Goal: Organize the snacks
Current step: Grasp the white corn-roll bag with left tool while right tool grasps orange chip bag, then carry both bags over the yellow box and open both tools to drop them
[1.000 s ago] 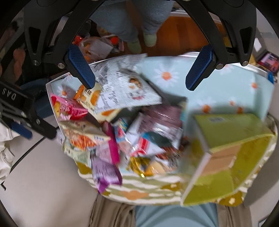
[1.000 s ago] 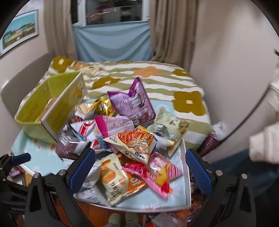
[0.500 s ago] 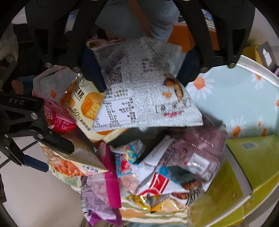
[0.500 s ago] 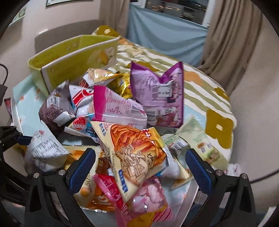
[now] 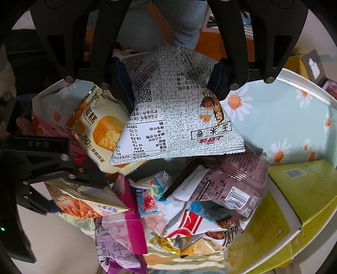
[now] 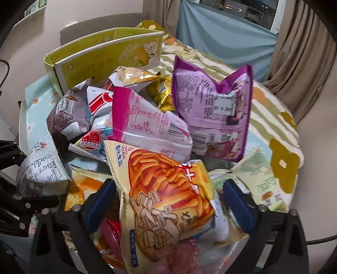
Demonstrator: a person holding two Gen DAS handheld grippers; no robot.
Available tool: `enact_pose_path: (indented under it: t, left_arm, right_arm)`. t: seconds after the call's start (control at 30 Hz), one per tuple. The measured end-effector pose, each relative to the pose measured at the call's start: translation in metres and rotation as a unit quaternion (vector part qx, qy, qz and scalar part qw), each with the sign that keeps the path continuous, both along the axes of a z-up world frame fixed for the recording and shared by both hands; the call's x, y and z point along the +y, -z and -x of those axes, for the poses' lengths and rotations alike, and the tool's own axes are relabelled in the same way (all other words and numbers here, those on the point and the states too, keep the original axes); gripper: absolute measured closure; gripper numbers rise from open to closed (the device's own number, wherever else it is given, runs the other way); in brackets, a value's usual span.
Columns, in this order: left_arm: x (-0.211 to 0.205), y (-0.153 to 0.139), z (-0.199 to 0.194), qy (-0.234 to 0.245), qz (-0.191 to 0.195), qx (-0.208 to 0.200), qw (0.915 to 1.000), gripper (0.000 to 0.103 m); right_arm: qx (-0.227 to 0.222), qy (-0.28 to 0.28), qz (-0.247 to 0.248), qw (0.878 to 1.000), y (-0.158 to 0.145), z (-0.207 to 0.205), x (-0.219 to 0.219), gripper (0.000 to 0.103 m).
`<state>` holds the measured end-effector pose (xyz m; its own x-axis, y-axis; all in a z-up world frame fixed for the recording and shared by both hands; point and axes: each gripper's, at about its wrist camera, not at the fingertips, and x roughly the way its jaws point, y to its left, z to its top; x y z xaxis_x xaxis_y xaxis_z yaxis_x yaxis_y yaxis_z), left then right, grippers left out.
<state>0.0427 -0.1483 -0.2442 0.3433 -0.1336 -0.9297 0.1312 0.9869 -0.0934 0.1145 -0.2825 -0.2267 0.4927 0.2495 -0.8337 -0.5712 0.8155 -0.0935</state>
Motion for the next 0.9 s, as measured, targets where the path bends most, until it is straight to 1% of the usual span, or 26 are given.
enact_pose_path:
  t: [0.03, 0.07, 0.13, 0.23, 0.37, 0.4, 0.53, 0.67, 0.77, 0.9]
  left_arm:
    - [-0.001, -0.001, -0.001, 0.0, -0.002, -0.001, 1.0, 0.041]
    - [-0.001, -0.002, -0.001, 0.001, -0.003, -0.001, 1.0, 0.041]
    - [-0.001, -0.007, -0.003, 0.003, -0.008, -0.003, 1.0, 0.041]
    - [-0.006, -0.012, -0.004, 0.006, -0.015, -0.007, 0.9998, 0.041]
    - [-0.01, -0.019, -0.002, 0.007, -0.015, -0.01, 0.9998, 0.041]
    - [-0.01, -0.021, -0.001, 0.007, -0.015, -0.011, 0.9998, 0.041]
    - [-0.009, -0.03, 0.003, 0.011, -0.019, -0.019, 0.9996, 0.041]
    - [-0.006, -0.041, 0.015, 0.013, -0.022, -0.03, 0.9992, 0.041]
    - [-0.006, -0.052, 0.017, 0.011, -0.025, -0.039, 0.9989, 0.041]
    - [-0.005, -0.069, 0.02, 0.008, -0.022, -0.051, 0.9984, 0.041]
  right_arm:
    - [0.006, -0.001, -0.001, 1.0, 0.002, -0.001, 0.0, 0.018]
    - [0.013, -0.002, 0.0, 1.0, 0.005, -0.001, 0.0, 0.02]
    - [0.025, -0.006, -0.004, 1.0, 0.009, -0.001, -0.001, 0.029]
    - [0.029, -0.005, -0.013, 0.999, 0.01, 0.001, -0.004, 0.037]
    - [0.027, -0.002, -0.019, 0.999, 0.008, 0.004, -0.006, 0.039]
    - [0.025, -0.002, -0.021, 0.999, 0.006, 0.005, -0.006, 0.041]
    - [0.013, 0.004, -0.028, 1.0, -0.004, 0.006, -0.01, 0.045]
    - [0.003, 0.012, -0.036, 0.999, -0.014, 0.009, -0.011, 0.046]
    - [-0.008, 0.02, -0.042, 0.999, -0.023, 0.011, -0.013, 0.047]
    - [-0.011, 0.029, -0.06, 0.998, -0.037, 0.012, -0.017, 0.047]
